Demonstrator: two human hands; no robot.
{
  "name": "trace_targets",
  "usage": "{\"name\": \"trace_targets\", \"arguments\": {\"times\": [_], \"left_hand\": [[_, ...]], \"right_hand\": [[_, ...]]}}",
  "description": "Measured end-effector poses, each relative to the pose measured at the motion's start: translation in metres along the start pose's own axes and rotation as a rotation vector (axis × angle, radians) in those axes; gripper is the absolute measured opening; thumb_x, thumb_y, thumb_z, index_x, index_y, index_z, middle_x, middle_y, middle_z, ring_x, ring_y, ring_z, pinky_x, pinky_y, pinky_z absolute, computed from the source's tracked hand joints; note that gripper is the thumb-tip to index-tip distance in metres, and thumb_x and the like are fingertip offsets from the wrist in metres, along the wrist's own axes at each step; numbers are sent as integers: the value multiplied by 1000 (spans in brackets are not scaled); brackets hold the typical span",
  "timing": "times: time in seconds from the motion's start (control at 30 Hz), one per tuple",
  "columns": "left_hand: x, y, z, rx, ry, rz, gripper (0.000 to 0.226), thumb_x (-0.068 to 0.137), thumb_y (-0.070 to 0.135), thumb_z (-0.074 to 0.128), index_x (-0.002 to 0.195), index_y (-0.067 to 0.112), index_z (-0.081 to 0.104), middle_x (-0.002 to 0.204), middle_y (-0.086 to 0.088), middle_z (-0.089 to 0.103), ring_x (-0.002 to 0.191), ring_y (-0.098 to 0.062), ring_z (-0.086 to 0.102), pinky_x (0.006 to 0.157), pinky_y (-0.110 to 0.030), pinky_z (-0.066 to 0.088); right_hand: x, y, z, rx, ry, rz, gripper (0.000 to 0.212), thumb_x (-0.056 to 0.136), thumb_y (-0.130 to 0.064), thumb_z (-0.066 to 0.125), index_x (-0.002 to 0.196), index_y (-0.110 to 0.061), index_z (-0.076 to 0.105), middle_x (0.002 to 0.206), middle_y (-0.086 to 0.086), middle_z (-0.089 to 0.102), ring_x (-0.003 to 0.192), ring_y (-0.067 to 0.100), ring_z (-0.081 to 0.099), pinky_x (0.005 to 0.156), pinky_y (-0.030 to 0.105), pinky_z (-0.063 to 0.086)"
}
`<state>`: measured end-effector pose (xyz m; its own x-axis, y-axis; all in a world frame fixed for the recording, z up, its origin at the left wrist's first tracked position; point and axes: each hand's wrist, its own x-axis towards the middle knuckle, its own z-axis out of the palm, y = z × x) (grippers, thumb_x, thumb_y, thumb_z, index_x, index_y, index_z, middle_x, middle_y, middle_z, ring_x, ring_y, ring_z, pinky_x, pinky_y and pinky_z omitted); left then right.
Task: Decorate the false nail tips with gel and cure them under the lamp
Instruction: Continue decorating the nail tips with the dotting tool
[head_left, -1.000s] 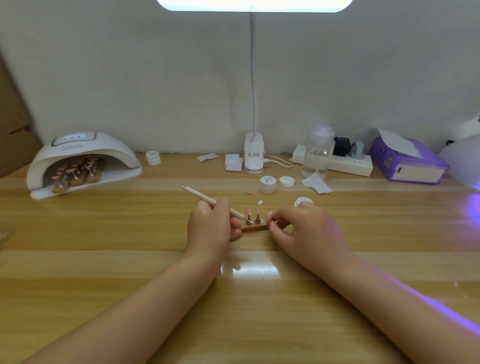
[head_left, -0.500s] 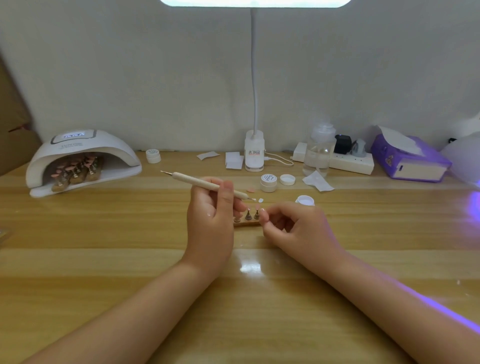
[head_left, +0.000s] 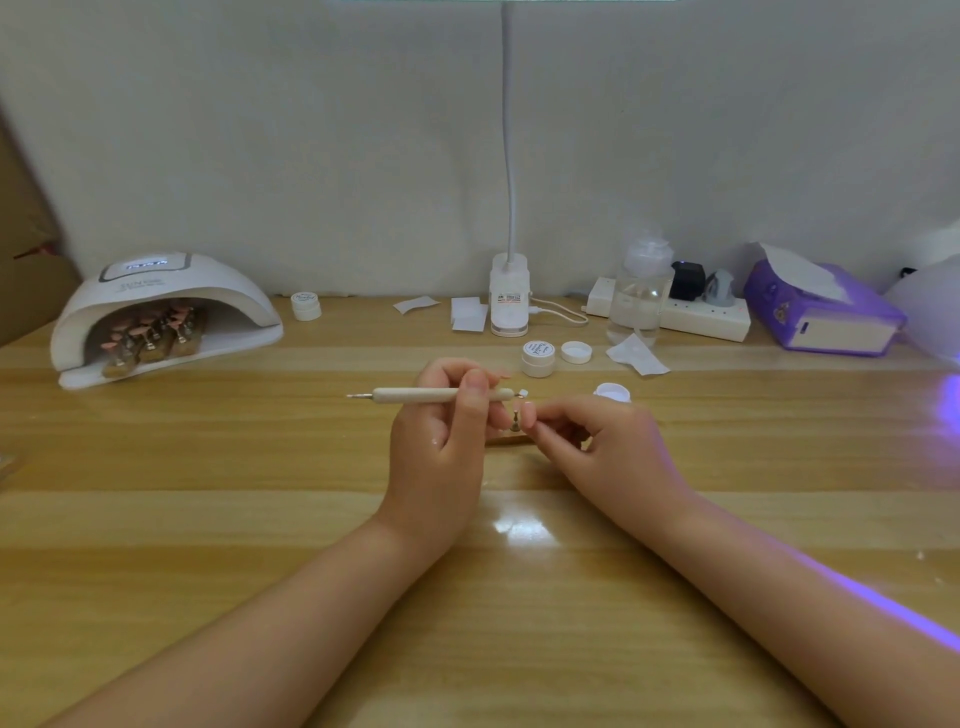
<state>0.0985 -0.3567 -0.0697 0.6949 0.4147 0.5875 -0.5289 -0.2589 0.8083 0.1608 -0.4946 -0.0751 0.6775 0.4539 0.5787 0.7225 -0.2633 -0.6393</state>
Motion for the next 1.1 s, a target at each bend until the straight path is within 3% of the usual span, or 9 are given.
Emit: {"name": "trace_targets", "arguments": {"times": [0.3, 0.5, 1.1], "left_hand": [[-2, -4, 1, 42, -13, 4, 18, 89, 37, 46, 80, 24, 54, 63, 8, 64, 61, -4, 60, 63, -20, 49], [-1, -3, 1, 66, -8, 15, 15, 92, 22, 45, 80, 22, 54, 64, 10, 63, 65, -1, 62, 64, -18, 49], [-2, -3, 0, 106, -15, 18, 13, 91, 24, 46, 80, 23, 54, 64, 12, 64, 64, 0, 62, 62, -17, 50]], "right_hand": [[0, 0, -1, -28, 7, -10, 15, 81, -4, 70, 90, -16, 75, 76, -1, 71, 68, 13, 58, 62, 18, 46], [1, 0, -1, -40, -6, -1, 14, 82, -7, 70, 92, -17, 75, 76, 0, 71, 67, 14, 59, 65, 24, 48], [-1, -3, -2, -33, 2, -13, 14, 82, -5, 70, 90, -15, 76, 78, -4, 72, 67, 13, 60, 65, 24, 49]]}}
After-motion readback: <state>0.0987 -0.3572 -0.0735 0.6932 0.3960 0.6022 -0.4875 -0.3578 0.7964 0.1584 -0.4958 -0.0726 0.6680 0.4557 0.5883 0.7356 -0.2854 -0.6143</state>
